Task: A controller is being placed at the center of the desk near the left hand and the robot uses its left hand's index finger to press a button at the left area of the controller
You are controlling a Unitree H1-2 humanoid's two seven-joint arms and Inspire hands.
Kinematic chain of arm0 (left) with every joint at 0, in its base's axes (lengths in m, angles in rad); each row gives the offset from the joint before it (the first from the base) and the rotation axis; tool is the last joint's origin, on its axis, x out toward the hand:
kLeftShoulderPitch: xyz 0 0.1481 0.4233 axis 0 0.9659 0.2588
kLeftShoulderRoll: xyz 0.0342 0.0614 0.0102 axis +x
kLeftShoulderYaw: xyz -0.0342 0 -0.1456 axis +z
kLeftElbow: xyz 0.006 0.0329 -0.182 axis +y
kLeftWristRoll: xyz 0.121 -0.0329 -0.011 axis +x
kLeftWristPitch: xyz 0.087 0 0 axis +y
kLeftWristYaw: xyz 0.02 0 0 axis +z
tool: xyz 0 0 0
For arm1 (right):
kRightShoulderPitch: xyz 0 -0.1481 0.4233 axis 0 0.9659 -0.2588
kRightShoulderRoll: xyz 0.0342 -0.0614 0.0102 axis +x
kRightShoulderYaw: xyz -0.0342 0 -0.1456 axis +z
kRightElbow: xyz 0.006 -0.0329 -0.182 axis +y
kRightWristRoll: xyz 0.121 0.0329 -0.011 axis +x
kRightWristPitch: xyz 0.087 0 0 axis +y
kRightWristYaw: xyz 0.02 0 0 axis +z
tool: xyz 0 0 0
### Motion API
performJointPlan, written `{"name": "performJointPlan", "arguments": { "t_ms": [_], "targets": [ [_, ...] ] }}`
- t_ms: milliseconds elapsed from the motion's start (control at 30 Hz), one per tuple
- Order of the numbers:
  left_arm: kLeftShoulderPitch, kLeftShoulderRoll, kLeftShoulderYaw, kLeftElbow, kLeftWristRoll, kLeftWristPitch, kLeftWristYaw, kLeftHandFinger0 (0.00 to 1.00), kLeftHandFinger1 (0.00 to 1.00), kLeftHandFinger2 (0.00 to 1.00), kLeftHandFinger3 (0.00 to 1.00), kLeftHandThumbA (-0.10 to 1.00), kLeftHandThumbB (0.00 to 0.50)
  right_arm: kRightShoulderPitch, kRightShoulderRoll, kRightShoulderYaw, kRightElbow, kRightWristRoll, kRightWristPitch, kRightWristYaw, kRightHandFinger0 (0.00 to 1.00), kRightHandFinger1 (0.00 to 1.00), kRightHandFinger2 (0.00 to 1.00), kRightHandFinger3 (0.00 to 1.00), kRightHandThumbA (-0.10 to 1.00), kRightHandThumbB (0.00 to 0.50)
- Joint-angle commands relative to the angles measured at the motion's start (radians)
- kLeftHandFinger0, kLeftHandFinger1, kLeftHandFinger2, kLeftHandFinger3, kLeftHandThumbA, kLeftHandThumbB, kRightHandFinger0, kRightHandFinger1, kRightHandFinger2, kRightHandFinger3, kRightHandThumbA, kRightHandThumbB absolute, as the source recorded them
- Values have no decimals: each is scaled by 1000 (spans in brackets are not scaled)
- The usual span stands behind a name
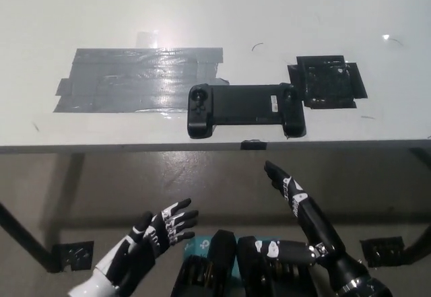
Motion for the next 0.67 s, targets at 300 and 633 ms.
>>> {"name": "performJointPlan", "arguments": {
  "t_ms": [300,633],
  "targets": [
    [69,-117,4,148,442,-613,384,1000,1000,1000,1000,1000,320,63,33,-18,-17,39,-102,-21,1000,1000,1000,1000,1000,249],
    [46,-124,14,162,439,-619,401,1000,1000,1000,1000,1000,314,98,49,-35,-42,67,-87,-28,1000,1000,1000,1000,1000,263]
  ]
}}
